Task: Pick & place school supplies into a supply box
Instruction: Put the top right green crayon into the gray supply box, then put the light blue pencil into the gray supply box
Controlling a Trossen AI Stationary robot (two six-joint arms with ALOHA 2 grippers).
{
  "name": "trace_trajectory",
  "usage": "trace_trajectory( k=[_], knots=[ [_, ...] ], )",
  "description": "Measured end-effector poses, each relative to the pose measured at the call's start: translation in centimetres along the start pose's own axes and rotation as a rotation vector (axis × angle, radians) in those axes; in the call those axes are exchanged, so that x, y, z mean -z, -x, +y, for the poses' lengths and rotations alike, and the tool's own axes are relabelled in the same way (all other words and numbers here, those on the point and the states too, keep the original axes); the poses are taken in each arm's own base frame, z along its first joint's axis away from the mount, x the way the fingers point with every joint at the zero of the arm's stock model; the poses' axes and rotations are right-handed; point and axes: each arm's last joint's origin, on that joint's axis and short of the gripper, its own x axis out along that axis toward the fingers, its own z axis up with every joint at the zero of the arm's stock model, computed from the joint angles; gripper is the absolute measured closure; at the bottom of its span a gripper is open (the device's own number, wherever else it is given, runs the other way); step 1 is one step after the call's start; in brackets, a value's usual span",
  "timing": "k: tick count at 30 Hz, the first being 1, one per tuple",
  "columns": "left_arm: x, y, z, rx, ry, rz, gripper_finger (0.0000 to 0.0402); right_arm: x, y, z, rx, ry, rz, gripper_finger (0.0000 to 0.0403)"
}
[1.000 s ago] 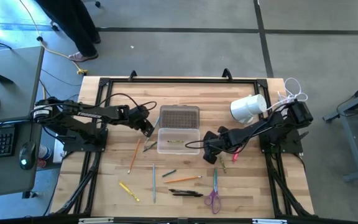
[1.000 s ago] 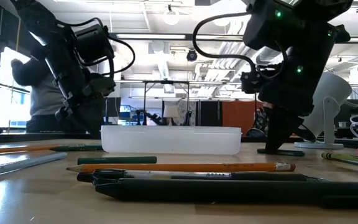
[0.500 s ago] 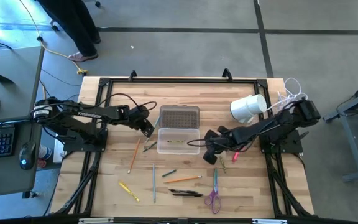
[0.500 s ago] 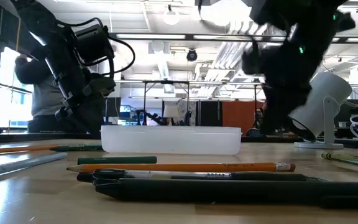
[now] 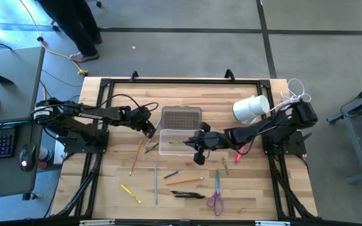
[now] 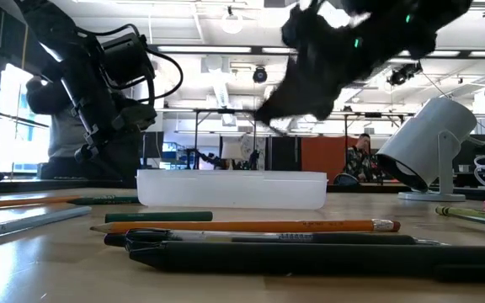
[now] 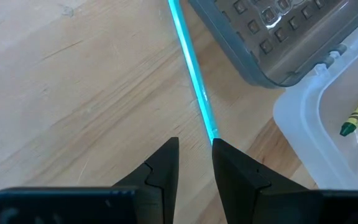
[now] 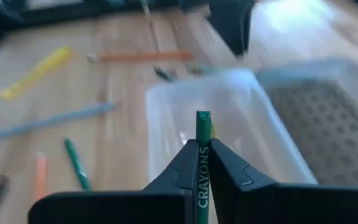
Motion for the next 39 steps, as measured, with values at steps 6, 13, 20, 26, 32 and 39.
trace_trajectory(
  k=[6, 13, 20, 26, 32, 39],
  knots=[
    [0.0, 0.0, 0.0, 0.000, 0.000, 0.000, 0.0268, 2.8, -2.8, -1.7, 0.051, -0.047, 0.132, 0.0392],
    [-0.1, 0.0, 0.0, -0.002, 0.000, -0.011, 0.0268, 3.2, -3.4, -2.4, 0.052, -0.060, 0.144, 0.0360],
    [-0.8, 0.1, -0.7, 0.081, 0.006, -0.076, 0.0268, 2.9, -3.2, -2.2, -0.006, -0.062, 0.147, 0.0304],
    [-1.2, 0.2, -1.2, 0.175, -0.001, -0.083, 0.0268, 2.0, -2.3, -1.6, -0.144, -0.086, 0.149, 0.0285],
    [-1.0, 0.1, -1.1, 0.157, 0.009, -0.066, 0.0268, 1.6, -1.6, -0.4, -0.201, -0.083, 0.130, 0.0286],
    [0.2, 0.0, -0.2, 0.070, -0.005, 0.060, 0.0268, 1.8, -1.4, 0.6, -0.223, -0.068, 0.131, 0.0285]
  ],
)
